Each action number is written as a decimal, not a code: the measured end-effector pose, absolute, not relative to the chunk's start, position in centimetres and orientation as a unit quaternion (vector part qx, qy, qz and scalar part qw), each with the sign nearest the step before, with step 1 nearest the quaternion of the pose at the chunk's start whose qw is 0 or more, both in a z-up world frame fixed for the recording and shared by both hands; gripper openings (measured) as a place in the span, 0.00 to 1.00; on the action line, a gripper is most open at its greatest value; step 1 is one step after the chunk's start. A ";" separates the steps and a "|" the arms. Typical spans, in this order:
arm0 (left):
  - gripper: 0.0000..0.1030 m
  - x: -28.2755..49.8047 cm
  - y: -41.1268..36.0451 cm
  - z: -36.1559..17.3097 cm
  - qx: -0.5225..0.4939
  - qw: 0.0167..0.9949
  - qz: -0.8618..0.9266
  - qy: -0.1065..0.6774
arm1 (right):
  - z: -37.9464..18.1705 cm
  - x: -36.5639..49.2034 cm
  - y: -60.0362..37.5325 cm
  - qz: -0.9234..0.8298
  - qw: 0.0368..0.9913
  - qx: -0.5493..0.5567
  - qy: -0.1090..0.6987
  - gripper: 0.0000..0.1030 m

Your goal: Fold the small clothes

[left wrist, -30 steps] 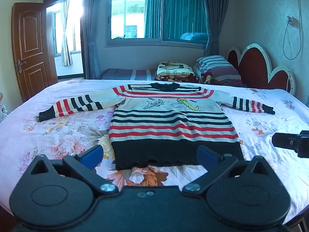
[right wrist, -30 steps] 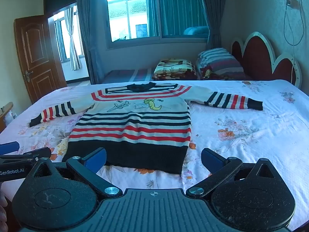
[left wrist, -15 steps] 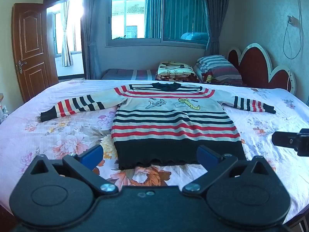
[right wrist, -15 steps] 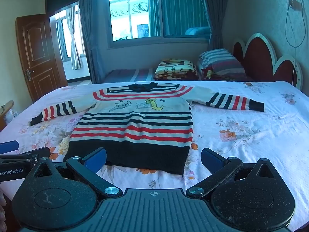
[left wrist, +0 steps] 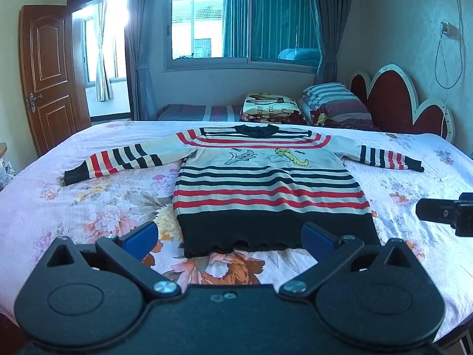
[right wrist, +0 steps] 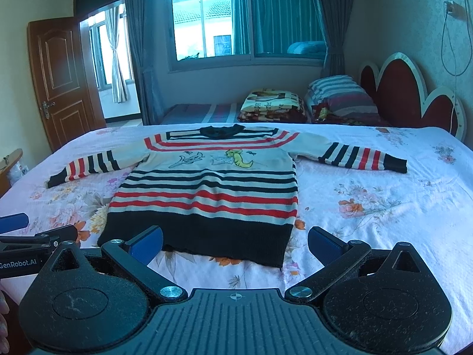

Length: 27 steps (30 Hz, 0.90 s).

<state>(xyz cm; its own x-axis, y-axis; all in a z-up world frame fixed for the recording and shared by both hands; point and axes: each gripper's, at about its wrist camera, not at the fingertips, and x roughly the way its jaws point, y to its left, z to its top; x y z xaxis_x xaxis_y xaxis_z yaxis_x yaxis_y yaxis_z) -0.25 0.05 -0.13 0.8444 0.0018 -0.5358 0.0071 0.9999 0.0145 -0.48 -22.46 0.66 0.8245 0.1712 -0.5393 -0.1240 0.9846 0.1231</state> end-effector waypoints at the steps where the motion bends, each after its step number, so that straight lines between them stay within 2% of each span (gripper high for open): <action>1: 1.00 -0.2 0.1 -0.2 0.009 0.960 -0.001 0.280 | 0.6 -0.4 -22.5 0.078 0.954 0.041 0.287 1.00; 15: 1.00 4.1 -2.2 -1.8 0.005 0.954 -0.077 0.291 | -0.1 2.3 -26.8 0.024 0.956 0.044 0.288 1.00; 21: 1.00 9.6 -3.0 -1.5 -0.023 0.963 -0.063 0.259 | -0.5 6.3 -32.2 -0.011 0.953 0.092 0.288 1.00; 27: 1.00 17.6 -2.7 -3.5 -0.092 0.945 -0.074 0.306 | -1.9 12.6 -37.5 -0.053 0.952 0.125 0.276 1.00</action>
<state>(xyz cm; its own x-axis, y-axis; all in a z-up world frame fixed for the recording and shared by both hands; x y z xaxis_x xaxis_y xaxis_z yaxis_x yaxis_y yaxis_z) 17.64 -2.69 -3.49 0.8024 -0.1961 -0.5637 0.0834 0.9721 -0.2194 12.62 -37.46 -1.85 0.8424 -0.0314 -0.5380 0.1696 0.9630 0.2093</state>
